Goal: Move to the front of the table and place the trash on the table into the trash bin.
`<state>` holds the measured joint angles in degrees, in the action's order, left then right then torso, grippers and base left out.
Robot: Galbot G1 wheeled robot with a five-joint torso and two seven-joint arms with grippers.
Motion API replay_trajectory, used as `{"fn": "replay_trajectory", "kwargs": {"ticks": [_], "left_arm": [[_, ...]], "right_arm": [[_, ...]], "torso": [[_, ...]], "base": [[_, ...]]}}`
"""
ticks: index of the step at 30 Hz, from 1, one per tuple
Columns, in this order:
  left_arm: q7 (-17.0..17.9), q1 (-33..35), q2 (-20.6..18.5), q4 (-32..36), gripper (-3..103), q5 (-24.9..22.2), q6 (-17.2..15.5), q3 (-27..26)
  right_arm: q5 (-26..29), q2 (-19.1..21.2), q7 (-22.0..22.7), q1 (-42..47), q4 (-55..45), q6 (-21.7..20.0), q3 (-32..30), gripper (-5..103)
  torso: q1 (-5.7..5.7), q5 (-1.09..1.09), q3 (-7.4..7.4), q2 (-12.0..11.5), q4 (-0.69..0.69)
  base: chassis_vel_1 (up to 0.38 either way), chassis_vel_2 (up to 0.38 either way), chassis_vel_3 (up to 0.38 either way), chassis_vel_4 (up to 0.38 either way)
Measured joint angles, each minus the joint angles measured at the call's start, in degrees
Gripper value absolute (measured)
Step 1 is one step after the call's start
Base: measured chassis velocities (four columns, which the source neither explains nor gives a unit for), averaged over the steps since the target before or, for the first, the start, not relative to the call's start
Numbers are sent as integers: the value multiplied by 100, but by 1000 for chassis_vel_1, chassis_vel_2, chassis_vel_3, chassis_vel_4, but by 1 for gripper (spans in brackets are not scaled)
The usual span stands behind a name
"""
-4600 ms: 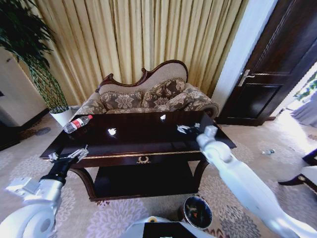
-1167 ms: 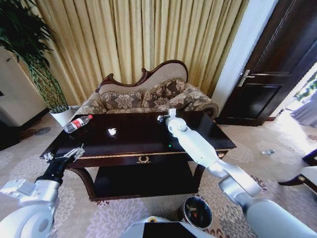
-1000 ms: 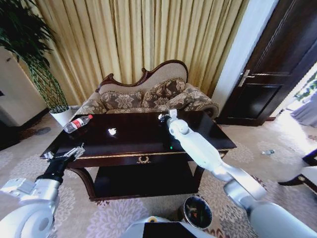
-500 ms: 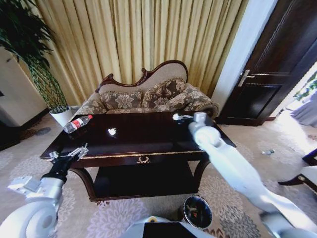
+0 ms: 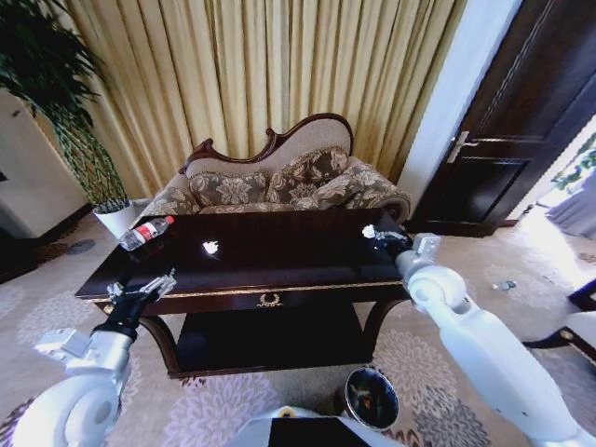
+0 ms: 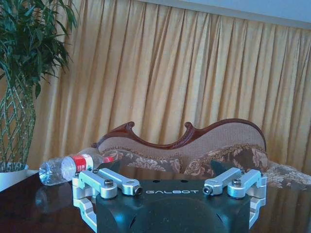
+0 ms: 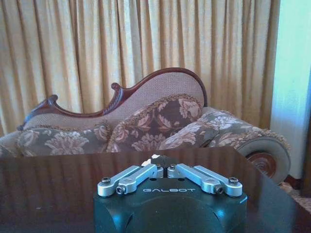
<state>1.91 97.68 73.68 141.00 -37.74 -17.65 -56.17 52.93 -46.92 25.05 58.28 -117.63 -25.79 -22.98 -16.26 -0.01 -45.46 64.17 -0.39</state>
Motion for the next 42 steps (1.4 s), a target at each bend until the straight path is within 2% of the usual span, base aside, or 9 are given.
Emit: {"fn": "replay_trajectory", "kwargs": {"ticks": [7, 15, 29, 35, 39, 40, 42], "left_arm": [[-5, -90, -65, -75, 100, -36, 1, -5], [-11, -144, -100, -167, 100, -48, 20, 25], [-45, -208, -139, -282, 100, -71, 73, 55], [-56, -228, -140, -300, 100, -57, 90, 92], [-77, -211, -112, -302, 100, 15, 116, 165], [-77, -211, -112, -302, 100, 15, 116, 165], [-83, -190, -84, -295, 100, 58, 139, 191]], "right_arm": [[45, -98, 8, 164, -149, 24, -11, 0], [-148, -211, -57, 340, -161, 58, -46, 0], [-374, -313, -76, 527, -232, 118, 6, 0], [-693, -420, -294, 773, -126, 178, 8, 0], [-1220, -577, -731, 1272, 198, -22, -144, 0], [-1220, -577, -731, 1272, 198, -22, -144, 0], [-1561, -686, -925, 1489, 533, -13, -228, 0]], "torso": [[0, 1, 0, 0, 0], [-2, 0, -1, -2, -1], [2, 1, 1, 1, 0], [3, 1, 2, 2, -1], [-2, 0, -2, -2, -1], [-2, 0, -2, -2, -1], [-5, 0, -2, -3, -2]], "base": [[0, 0, 0, 0], [47, -38, -35, 47], [195, -200, -198, 196], [101, -92, -100, 102], [0, 0, 0, 0], [0, 0, 0, 0], [0, 0, 0, 0]]}}
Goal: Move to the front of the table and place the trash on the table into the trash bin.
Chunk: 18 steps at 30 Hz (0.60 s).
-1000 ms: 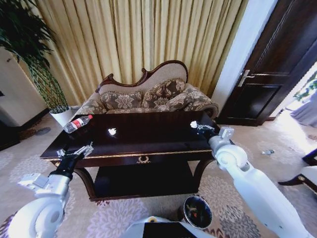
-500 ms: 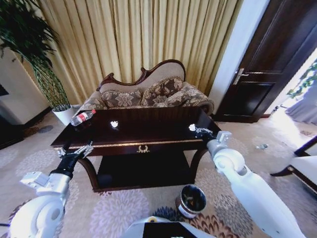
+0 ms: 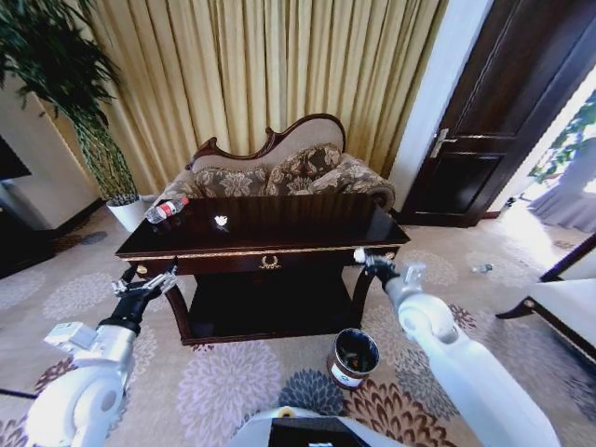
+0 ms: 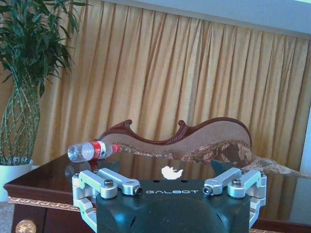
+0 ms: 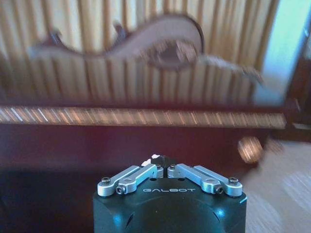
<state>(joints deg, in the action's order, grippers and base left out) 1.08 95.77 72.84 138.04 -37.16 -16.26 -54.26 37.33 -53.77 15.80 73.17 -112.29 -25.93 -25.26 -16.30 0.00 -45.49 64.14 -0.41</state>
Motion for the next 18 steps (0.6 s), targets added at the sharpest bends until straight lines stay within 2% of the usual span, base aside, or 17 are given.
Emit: {"fn": "replay_trajectory", "kwargs": {"ticks": [5, 7, 12, 18], "left_arm": [[-5, 27, 17, 29, 100, 14, 12, 3], [-16, 14, 7, 0, 100, 54, 23, 44], [-17, -6, 12, -16, 100, 92, 32, 112], [-21, 35, 27, -29, 100, 119, 41, 91]], "right_arm": [[-510, -208, -165, 193, 784, 82, -65, 0], [-941, -368, -173, 188, 1376, 162, 21, 0], [-1376, -686, -88, -26, 2310, 189, 138, 0], [-1863, -909, -187, -121, 2947, 304, 117, 0]], "torso": [[2, 0, 1, 1, 1], [5, 0, 2, 3, 1], [4, 0, 2, 2, 2], [4, 0, 2, 2, 2]], "base": [[0, 0, 0, 0], [0, 0, 0, 0], [0, 0, 0, 0], [0, 0, 0, 0]]}}
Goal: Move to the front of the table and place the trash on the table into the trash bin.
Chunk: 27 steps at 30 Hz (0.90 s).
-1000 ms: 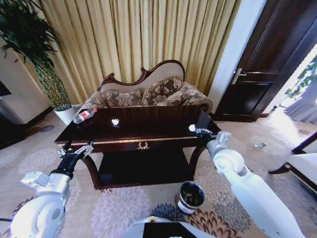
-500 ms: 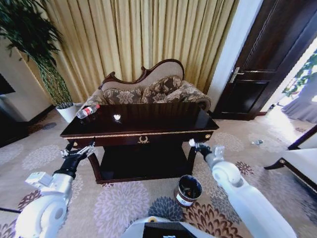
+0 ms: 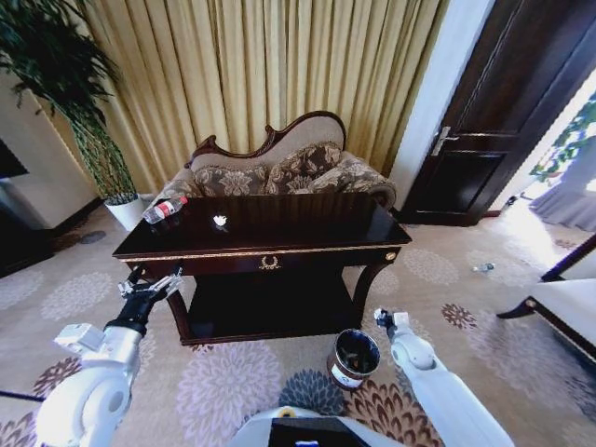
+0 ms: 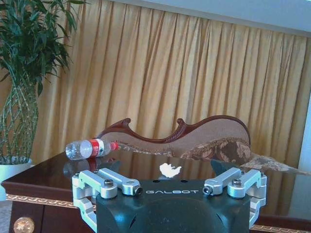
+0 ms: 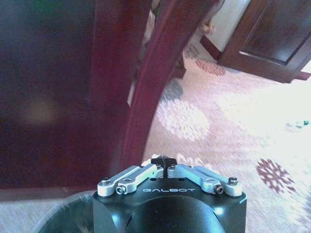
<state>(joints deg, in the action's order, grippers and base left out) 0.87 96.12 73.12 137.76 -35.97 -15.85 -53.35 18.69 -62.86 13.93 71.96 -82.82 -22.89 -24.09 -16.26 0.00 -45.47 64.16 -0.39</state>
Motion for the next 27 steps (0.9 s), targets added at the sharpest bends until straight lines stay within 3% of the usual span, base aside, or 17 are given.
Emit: {"fn": "replay_trajectory", "kwargs": {"ticks": [11, 13, 15, 16, 19, 23, 26, 27], "left_arm": [[-85, 33, 52, 12, 100, 71, 81, 2], [-89, 42, 53, 27, 100, 73, 84, 3], [-93, 56, 52, 54, 100, 74, 85, -11], [-93, 56, 52, 54, 100, 74, 85, -11], [-93, 73, 51, 81, 100, 73, 85, -43], [-93, 86, 60, 99, 100, 73, 86, -51], [-93, 91, 64, 108, 100, 71, 88, -62], [-93, 91, 64, 108, 100, 71, 88, -62]], "right_arm": [[-701, -172, -507, 341, 230, 269, -117, -3], [-701, -172, -530, 365, 182, 269, -113, 2], [-676, -173, -547, 415, 68, 269, -97, 13], [-676, -173, -547, 415, 68, 269, -97, 13], [-646, -202, -548, 473, -62, 269, -83, 30], [-637, -225, -511, 500, -123, 290, -87, 41], [-170, -190, -432, 537, -488, 383, -164, 57], [-170, -190, -432, 537, -488, 383, -164, 57]], "torso": [[0, 1, 0, 0, -2], [0, 1, 0, 0, -1], [0, 1, 0, 1, 0], [0, 1, 0, 1, 0], [0, 1, 0, 0, -1], [0, 0, 0, 0, -1], [0, -1, 0, 1, -2], [0, -1, 0, 1, -2]], "base": [[0, 0, 0, 0], [0, 0, 0, 0], [0, 0, 0, 0], [0, 0, 0, 0], [0, 0, 0, 0], [0, 0, 0, 0], [0, 0, 0, 0], [0, 0, 0, 0]]}}
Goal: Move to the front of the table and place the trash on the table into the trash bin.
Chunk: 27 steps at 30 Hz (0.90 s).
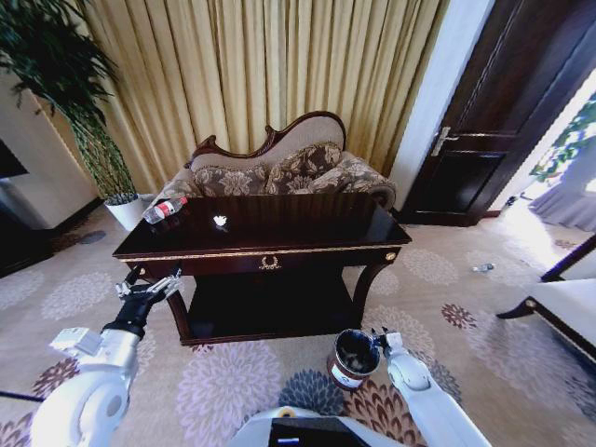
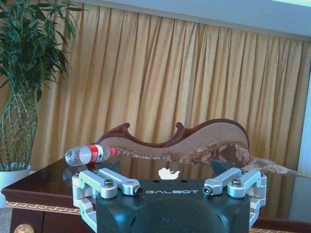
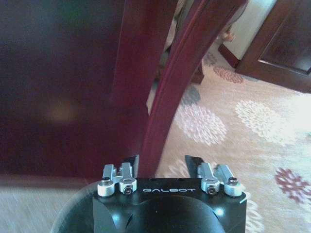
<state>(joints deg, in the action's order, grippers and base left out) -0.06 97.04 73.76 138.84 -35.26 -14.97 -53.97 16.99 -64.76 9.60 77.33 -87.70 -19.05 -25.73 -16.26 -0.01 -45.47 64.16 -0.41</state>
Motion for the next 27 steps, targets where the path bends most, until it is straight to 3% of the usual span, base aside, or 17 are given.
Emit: {"fn": "replay_trajectory", "kwargs": {"ticks": [2, 6, 8, 9, 10, 14, 16, 21, 25, 27], "left_arm": [[0, -3, 1, 2, 100, -1, 4, 3], [1, -14, 5, 3, 100, 1, 14, 38], [3, -29, 7, 3, 100, 12, 20, 74], [3, -29, 7, 3, 100, 12, 20, 74], [4, -39, 7, 3, 100, 14, 21, 98], [6, -48, 4, 8, 100, 11, 24, 121], [17, -110, -55, -58, 100, -142, 188, 168], [19, -233, -191, -223, 100, -489, 247, 146], [4, -302, -373, -280, 100, -712, 121, 74], [-60, -325, -454, -284, 100, -838, -124, -86]], "right_arm": [[1023, 98, 105, -6, -624, -127, -139, 68], [1566, 226, 68, -15, -1221, -150, -280, 74], [1830, 363, 47, -19, -1836, -35, -330, 84], [1830, 363, 47, -19, -1836, -35, -330, 84], [1932, 454, 120, -34, -2278, 38, -319, 94], [1947, 532, 158, -53, -2628, 137, -284, 98], [1877, 660, 126, -81, -3202, 465, -188, 100], [1506, 662, -46, -26, -3418, 780, -96, 100], [1294, 577, -131, 75, -3553, 916, -87, 100], [1245, 563, -257, 163, -3718, 956, -173, 100]], "torso": [[0, 2, 0, 0, 2], [0, 2, 0, 0, 2], [0, 2, 0, 0, 1], [0, 2, 0, 0, 1], [0, 2, 0, 0, 2], [0, 2, 0, 0, 2], [0, 2, 0, 0, 2], [0, 2, 0, 0, 1], [0, 1, 0, 0, 1], [0, 2, 0, 0, 1]], "base": [[0, 0, 0, 0], [0, 0, 0, 0], [0, 0, 0, 0], [0, 0, 0, 0], [0, 0, 0, 0], [0, 0, 0, 0], [0, 0, 0, 0], [0, 0, 0, 0], [0, 0, 0, 0], [0, 0, 0, 0]]}}
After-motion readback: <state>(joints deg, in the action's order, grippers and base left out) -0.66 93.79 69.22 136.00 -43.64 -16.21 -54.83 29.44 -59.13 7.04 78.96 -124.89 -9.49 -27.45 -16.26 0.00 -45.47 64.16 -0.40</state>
